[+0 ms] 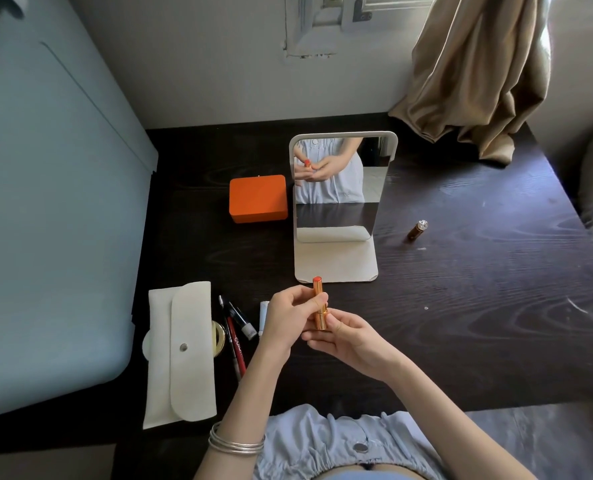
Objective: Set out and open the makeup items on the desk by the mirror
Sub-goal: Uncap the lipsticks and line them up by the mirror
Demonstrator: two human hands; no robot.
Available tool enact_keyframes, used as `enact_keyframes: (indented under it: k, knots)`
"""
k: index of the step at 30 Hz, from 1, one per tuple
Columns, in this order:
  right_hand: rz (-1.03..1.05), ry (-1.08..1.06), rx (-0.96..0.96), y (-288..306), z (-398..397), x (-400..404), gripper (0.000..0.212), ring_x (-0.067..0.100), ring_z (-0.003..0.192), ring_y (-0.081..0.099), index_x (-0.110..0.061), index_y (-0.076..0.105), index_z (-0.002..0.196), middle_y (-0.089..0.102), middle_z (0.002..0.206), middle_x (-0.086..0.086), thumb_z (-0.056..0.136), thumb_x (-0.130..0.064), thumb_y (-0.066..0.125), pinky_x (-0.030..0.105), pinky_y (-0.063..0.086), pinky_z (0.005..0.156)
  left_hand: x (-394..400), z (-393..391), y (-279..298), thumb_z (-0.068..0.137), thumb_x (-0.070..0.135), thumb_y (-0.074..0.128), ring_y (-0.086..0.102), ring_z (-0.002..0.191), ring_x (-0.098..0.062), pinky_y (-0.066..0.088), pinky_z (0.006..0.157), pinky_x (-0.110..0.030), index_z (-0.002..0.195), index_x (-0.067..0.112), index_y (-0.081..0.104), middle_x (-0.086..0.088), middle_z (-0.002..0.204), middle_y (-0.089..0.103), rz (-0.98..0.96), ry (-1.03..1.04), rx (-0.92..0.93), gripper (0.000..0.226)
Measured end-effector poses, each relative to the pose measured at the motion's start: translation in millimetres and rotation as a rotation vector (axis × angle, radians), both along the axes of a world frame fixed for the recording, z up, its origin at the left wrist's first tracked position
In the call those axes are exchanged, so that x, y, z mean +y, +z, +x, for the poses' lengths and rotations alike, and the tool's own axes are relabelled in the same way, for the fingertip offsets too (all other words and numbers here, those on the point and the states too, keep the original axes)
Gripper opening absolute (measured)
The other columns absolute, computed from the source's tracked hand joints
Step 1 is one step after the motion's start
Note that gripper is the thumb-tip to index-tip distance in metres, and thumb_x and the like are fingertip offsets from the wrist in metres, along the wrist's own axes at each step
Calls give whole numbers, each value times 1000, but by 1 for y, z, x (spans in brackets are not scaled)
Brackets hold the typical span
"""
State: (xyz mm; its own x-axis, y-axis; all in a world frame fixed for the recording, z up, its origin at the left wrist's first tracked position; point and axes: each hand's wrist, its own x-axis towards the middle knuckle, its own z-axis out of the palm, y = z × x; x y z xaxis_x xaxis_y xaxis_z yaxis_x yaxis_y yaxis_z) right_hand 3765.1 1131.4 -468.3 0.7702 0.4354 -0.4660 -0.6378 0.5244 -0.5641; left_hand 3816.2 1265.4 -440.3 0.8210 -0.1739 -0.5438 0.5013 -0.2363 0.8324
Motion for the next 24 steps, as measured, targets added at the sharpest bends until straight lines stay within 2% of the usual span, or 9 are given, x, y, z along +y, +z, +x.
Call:
enact_keyframes:
  k: [5, 10, 12, 15, 17, 20, 22, 24]
  knots:
    - [-86, 7, -9, 0, 1, 0, 39, 17, 100, 66, -8, 61, 112, 69, 106, 6, 83, -33, 67, 26, 52, 84, -1, -1, 0, 85, 20, 68, 65, 78, -9, 46, 56, -4, 93, 5, 70, -7, 86, 70, 49, -6, -63, 17]
    - [-176, -7, -1, -1, 2, -4, 29, 19, 104, 65, -9, 61, 113, 69, 108, 6, 89, -25, 57, 27, 51, 87, -5, 2, -3, 86, 23, 68, 66, 84, -12, 48, 58, -8, 96, 7, 70, -5, 90, 70, 64, -34, -62, 19]
    - [-349, -29, -59, -1, 4, -8, 25, 21, 107, 64, -12, 64, 111, 69, 110, 9, 89, -24, 62, 29, 50, 89, -11, 8, -2, 85, 24, 68, 65, 88, -11, 47, 61, -10, 99, 10, 71, -2, 92, 70, 88, -87, -74, 19]
    - [-731, -163, -186, -1, 10, -17, 18, 22, 96, 66, -17, 68, 103, 71, 99, 6, 85, -18, 68, 29, 51, 84, -27, 20, 4, 83, 22, 70, 65, 89, -9, 49, 64, -8, 99, 11, 72, 0, 93, 71, 82, -171, -109, 19]
    - [-888, -253, -242, 1, 16, -26, 17, 22, 90, 66, -19, 69, 99, 72, 92, 2, 81, -19, 72, 29, 53, 82, -41, 28, 7, 83, 20, 71, 66, 93, -11, 50, 67, -9, 103, 12, 72, -2, 98, 72, 64, -211, -113, 22]
    - [-1073, -338, -254, 3, 23, -44, 16, 4, 81, 65, -16, 69, 96, 72, 89, -3, 81, -15, 72, 15, 50, 76, -63, 34, 4, 83, 18, 71, 61, 108, -15, 48, 82, -16, 124, 15, 61, -1, 116, 66, 16, -266, -56, 42]
    - [-1152, -438, -197, -2, 30, -58, 16, -5, 72, 61, -12, 68, 95, 69, 86, -4, 80, -10, 71, 6, 45, 70, -75, 37, -2, 85, 23, 68, 54, 119, -16, 44, 95, -25, 138, 14, 46, 0, 130, 56, 71, -309, -11, 58]
    - [-1240, -512, -114, -13, 42, -72, 16, -4, 73, 61, -12, 68, 94, 68, 85, -5, 79, -12, 72, 5, 43, 69, -82, 40, -11, 89, 25, 63, 49, 125, -19, 41, 105, -35, 142, 14, 40, -1, 139, 50, 129, -342, 39, 59]
